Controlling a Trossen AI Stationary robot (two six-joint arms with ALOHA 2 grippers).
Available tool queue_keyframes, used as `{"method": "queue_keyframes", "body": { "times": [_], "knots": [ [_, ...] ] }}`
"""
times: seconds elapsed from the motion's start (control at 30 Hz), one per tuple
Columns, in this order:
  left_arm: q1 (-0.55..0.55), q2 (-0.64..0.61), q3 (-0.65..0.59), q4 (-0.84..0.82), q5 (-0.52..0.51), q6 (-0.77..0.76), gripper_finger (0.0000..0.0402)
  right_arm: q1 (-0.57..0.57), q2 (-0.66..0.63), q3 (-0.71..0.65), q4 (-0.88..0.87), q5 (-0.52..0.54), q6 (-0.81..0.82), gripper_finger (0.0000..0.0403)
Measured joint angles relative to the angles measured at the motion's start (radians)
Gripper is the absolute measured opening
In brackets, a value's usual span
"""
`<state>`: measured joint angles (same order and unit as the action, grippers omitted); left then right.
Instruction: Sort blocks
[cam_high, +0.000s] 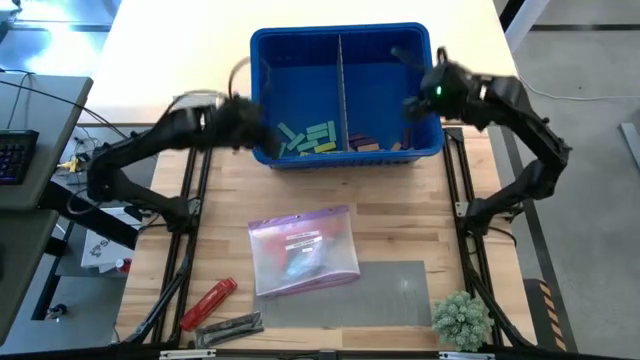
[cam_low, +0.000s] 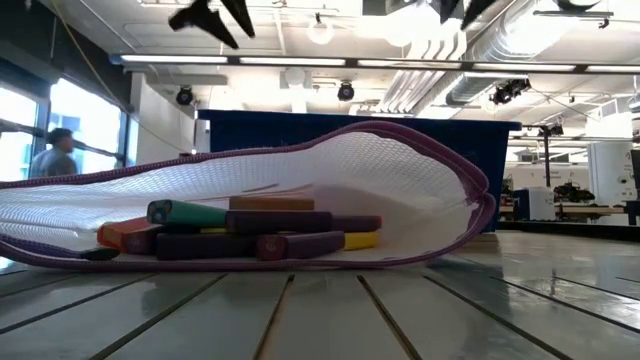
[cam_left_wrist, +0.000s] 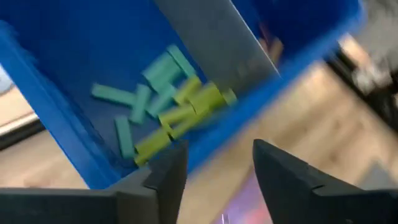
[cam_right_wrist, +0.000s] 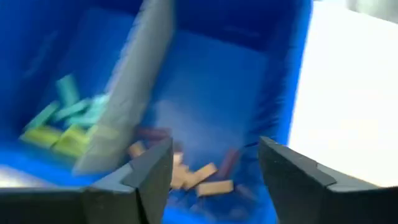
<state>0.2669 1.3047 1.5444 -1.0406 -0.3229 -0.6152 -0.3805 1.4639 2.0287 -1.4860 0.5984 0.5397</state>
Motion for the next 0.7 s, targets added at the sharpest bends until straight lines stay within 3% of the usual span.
{"method": "queue_keyframes", "body": {
  "times": [0.17,0.37,0.47,0.7],
  "knots": [
    [0.24,0.032,0.0,0.121,0.073,0.024,0.0213,-0.256,0.024,0.0,0.066,-0.049,-0.074,0.0239],
    [0.465,0.095,0.0,0.189,0.118,-0.011,0.0246,-0.521,0.106,-0.001,0.186,-0.23,-0.199,0.024],
    [0.541,0.145,0.0,0.224,0.178,-0.014,0.025,-0.605,0.175,-0.001,0.235,-0.312,-0.253,0.0241],
    [0.645,0.252,0.0,0.294,0.244,-0.038,0.0251,-0.717,0.327,-0.001,0.293,-0.322,-0.327,0.0241]
  ]
}}
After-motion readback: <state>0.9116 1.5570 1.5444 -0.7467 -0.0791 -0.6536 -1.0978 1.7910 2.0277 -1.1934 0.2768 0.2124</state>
